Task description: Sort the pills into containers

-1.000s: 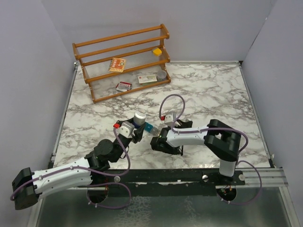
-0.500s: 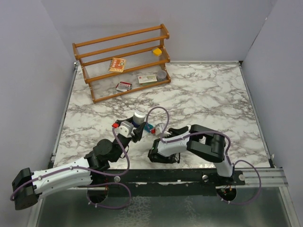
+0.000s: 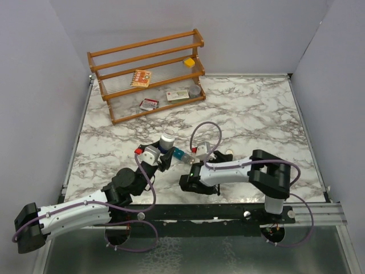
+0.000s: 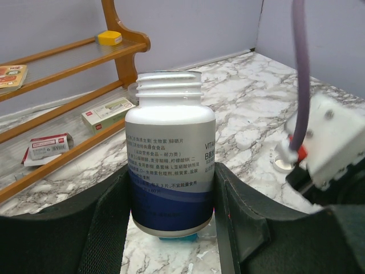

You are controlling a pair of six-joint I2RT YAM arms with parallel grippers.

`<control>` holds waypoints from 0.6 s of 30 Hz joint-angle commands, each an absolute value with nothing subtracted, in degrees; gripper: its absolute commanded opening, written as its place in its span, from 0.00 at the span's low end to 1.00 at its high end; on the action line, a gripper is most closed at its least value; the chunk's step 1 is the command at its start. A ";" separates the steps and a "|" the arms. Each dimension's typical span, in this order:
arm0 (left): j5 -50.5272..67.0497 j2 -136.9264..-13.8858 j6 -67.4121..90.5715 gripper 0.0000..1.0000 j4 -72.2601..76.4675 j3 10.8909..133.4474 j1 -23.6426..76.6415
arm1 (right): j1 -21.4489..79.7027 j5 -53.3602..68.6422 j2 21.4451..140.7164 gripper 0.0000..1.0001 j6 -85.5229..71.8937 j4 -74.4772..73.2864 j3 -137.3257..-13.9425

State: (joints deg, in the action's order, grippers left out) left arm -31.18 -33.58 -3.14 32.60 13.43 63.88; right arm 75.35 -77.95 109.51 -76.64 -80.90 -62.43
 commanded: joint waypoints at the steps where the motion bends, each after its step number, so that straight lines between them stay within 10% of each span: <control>1: -31.13 -34.03 -2.56 0.05 34.96 15.61 64.05 | 73.48 -74.60 99.97 0.44 -75.98 -80.77 -64.35; 8: -30.69 -34.78 -2.03 0.05 34.97 15.43 64.05 | 73.27 -75.35 83.60 0.55 -65.13 -69.56 -72.25; 13: -30.37 -35.29 -1.83 0.05 35.00 15.32 64.04 | 67.92 -52.69 65.20 0.78 -7.82 3.89 -53.90; 18: -30.39 -34.35 -2.06 0.05 34.98 15.05 63.99 | 55.25 -43.92 68.29 0.80 -8.03 1.70 -57.39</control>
